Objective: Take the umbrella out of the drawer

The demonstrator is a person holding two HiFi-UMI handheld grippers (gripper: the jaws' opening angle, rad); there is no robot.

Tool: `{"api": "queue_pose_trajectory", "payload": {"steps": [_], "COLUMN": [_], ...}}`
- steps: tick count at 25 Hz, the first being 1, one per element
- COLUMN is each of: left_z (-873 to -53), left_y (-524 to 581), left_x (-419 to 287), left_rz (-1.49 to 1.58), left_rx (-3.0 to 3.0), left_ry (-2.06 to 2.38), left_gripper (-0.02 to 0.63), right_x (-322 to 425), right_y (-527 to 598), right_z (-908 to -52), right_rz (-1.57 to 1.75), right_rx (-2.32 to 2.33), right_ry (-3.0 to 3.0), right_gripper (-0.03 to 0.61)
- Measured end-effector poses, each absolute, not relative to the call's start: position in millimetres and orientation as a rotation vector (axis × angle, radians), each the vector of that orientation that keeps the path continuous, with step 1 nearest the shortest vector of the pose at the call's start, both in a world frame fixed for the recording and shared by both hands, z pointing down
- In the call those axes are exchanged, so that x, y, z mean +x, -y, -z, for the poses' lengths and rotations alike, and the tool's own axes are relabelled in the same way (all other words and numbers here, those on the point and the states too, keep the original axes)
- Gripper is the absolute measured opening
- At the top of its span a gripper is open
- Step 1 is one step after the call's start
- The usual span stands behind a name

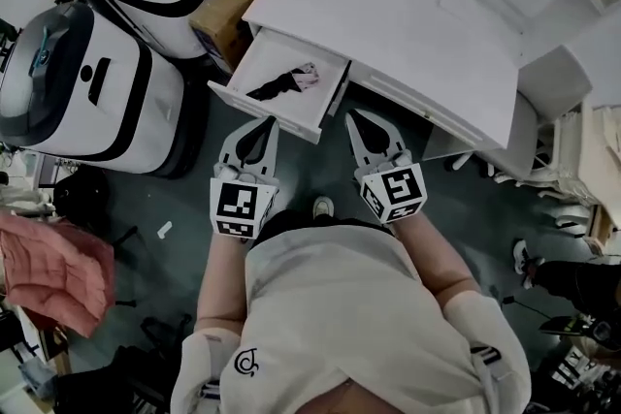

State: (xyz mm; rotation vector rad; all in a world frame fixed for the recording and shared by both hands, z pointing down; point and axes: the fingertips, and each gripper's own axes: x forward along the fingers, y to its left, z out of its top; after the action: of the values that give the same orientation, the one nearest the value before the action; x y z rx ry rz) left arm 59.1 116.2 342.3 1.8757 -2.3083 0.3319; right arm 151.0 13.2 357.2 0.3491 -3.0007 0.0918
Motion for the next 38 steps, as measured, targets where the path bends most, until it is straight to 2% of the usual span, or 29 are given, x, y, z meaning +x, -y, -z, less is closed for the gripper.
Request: {"api": "queue_pose_trajectory", "payload": {"steps": [12,19,31,35,38], "left_z": [-381.0,-422.7,-548.8,-588.9,-623.3], "left_y": [-16.4,31.2,75.8,80.2,76.9], "left_x": [-40.9,-91.5,-104.2,-98.3,-92.1], "left_rz": [-0.288,-0.408,-0.628,-0.707,-0.749], "left_rx": [2.028,2.151,2.235,2.232,2.196], "left_ry": [2.075,1.830,1.384,1.244,1.144], "left_gripper": [0.012,0.012,0.015,0.057,0.130], "right_x": [62.7,20.8,3.2,7.8,10.6], "right_y": [57.4,88.9,117.1,122.2,118.6], "right_z": [-370.4,-384.1,-444.7,-463.9,-480.8], "right_rz": [-0.155,-0.237,-0.293,-0.320,-0.344], "right_rx": [0.506,0.698,0.966,1.060,1.092], "right_ry": [2.990,2.930,2.830,2.770,2.721], "right_gripper": [0.006,0.006,0.006,0.006,0.006]}}
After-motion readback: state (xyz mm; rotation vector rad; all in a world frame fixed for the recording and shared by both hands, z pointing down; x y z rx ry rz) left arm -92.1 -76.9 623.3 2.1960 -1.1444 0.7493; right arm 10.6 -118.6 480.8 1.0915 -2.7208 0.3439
